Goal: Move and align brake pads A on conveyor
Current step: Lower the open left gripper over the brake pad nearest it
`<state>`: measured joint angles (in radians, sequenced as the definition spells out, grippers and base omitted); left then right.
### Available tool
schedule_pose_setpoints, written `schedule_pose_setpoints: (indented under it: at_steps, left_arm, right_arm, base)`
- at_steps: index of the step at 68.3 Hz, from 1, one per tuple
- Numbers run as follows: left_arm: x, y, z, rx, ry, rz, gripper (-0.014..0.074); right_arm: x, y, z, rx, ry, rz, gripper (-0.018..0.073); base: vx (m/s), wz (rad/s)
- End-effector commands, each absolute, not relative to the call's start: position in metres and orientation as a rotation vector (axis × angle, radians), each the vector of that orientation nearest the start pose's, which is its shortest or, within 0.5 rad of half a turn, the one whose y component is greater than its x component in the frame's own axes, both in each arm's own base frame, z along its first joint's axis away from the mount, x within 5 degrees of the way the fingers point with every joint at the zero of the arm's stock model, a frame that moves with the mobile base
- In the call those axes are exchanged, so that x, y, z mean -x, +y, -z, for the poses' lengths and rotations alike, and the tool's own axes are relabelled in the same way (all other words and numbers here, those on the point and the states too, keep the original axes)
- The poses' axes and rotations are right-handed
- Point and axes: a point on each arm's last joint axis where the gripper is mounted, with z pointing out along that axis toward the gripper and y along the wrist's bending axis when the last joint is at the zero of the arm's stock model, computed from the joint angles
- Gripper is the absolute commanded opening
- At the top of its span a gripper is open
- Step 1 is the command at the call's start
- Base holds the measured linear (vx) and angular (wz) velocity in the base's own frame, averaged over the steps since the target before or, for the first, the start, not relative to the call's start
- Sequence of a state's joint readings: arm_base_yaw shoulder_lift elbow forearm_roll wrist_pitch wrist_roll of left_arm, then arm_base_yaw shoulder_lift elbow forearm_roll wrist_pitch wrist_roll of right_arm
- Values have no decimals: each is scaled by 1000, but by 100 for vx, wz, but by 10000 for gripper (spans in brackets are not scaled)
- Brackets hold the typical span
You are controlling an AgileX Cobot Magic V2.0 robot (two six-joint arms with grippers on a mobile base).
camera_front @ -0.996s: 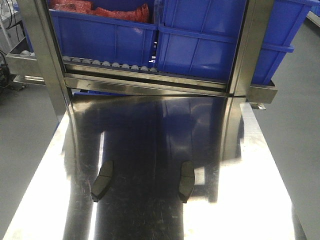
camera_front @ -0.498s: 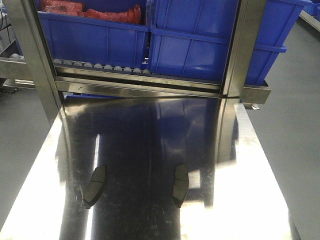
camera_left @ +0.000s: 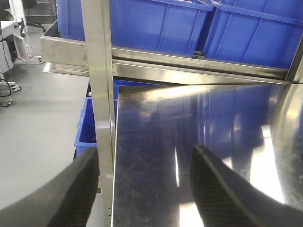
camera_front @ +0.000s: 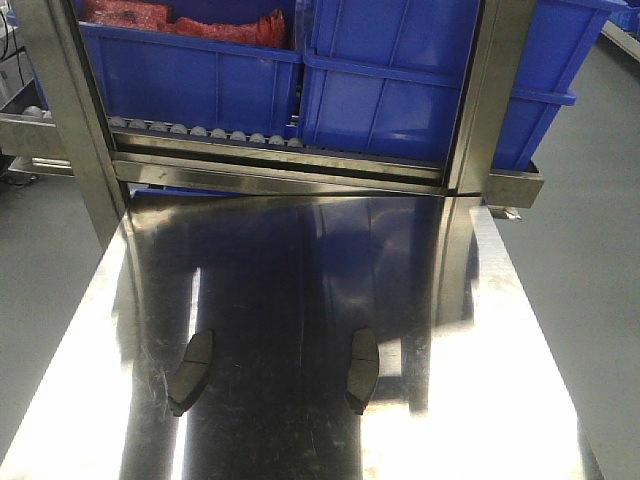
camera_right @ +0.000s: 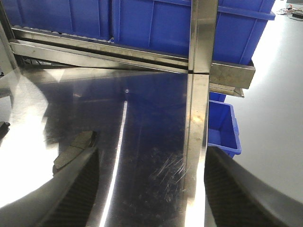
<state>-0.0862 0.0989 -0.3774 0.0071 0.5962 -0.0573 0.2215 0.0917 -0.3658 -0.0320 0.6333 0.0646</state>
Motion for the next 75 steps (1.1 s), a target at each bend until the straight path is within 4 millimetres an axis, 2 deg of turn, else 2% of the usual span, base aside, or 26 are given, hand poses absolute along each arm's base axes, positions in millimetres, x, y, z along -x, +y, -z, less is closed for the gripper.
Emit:
schedule_pose_setpoints:
  at_steps: [1, 35, 43, 51, 55, 65, 75]
  left_arm:
    - [-39, -4, -293, -26, 1714, 112, 422]
    - [-40, -4, -292, -25, 1701, 112, 422]
    - [-40, -4, -299, -24, 1633, 115, 422]
    - [-42, -4, -308, 5, 1643, 142, 422]
    - [-49, -4, -319, 5, 1682, 140, 422]
    - [-82, -7, -346, 5, 1864, 129, 422]
    - [-120, -11, -354, 8, 2107, 117, 422]
  right_arm:
    - [-38, 6, -285, 162, 1756, -155, 466]
    - [-38, 6, -285, 162, 1756, -155, 466]
    - [-38, 6, -285, 162, 1756, -155, 466]
    - [-38, 6, -285, 162, 1756, -155, 466]
    - [-38, 6, -285, 162, 1756, -155, 466]
    - [-38, 6, -285, 162, 1756, -155, 466]
    - [-38, 6, -285, 162, 1756, -155, 466]
  base:
    - [0, 0]
    - [0, 0]
    - [0, 0]
    - [0, 0]
    - [0, 0]
    - [0, 0]
    - [0, 0]
